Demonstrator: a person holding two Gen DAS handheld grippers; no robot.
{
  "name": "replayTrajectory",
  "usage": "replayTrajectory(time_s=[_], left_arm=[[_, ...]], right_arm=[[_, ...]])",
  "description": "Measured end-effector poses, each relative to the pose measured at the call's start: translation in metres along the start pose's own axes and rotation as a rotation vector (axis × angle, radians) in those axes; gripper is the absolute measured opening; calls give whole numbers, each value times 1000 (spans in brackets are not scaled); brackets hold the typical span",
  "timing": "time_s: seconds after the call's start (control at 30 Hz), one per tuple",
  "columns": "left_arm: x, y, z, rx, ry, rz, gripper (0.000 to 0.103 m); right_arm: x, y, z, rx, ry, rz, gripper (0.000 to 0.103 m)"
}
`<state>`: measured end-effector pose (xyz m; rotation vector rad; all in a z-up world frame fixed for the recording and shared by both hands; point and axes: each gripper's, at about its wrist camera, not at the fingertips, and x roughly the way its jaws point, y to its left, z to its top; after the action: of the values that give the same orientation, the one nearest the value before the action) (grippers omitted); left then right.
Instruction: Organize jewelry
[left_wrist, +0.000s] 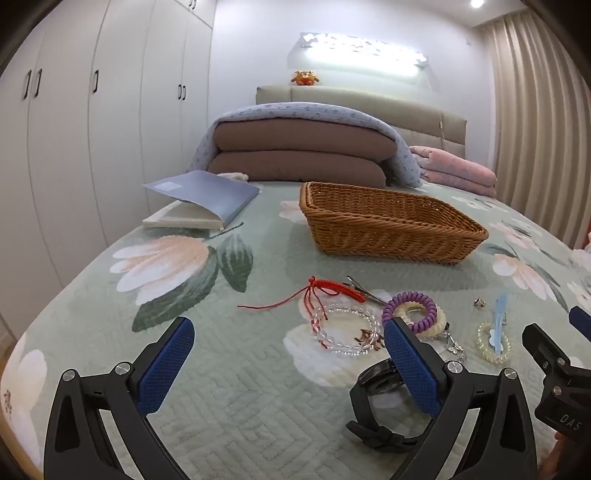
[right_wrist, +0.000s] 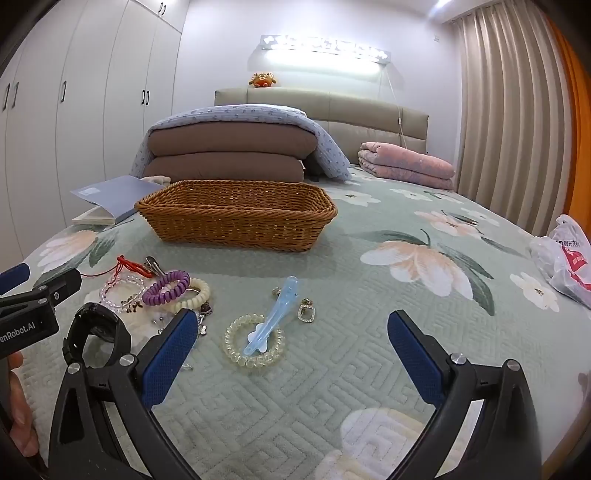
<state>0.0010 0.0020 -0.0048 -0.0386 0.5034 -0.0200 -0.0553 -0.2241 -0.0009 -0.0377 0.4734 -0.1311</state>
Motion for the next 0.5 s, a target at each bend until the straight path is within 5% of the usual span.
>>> replayTrajectory(time_s=[0.5], left_arm=[[4, -5, -2, 7, 15, -11, 102]], right_arm=[[-2, 4, 0, -22, -6, -13, 103]])
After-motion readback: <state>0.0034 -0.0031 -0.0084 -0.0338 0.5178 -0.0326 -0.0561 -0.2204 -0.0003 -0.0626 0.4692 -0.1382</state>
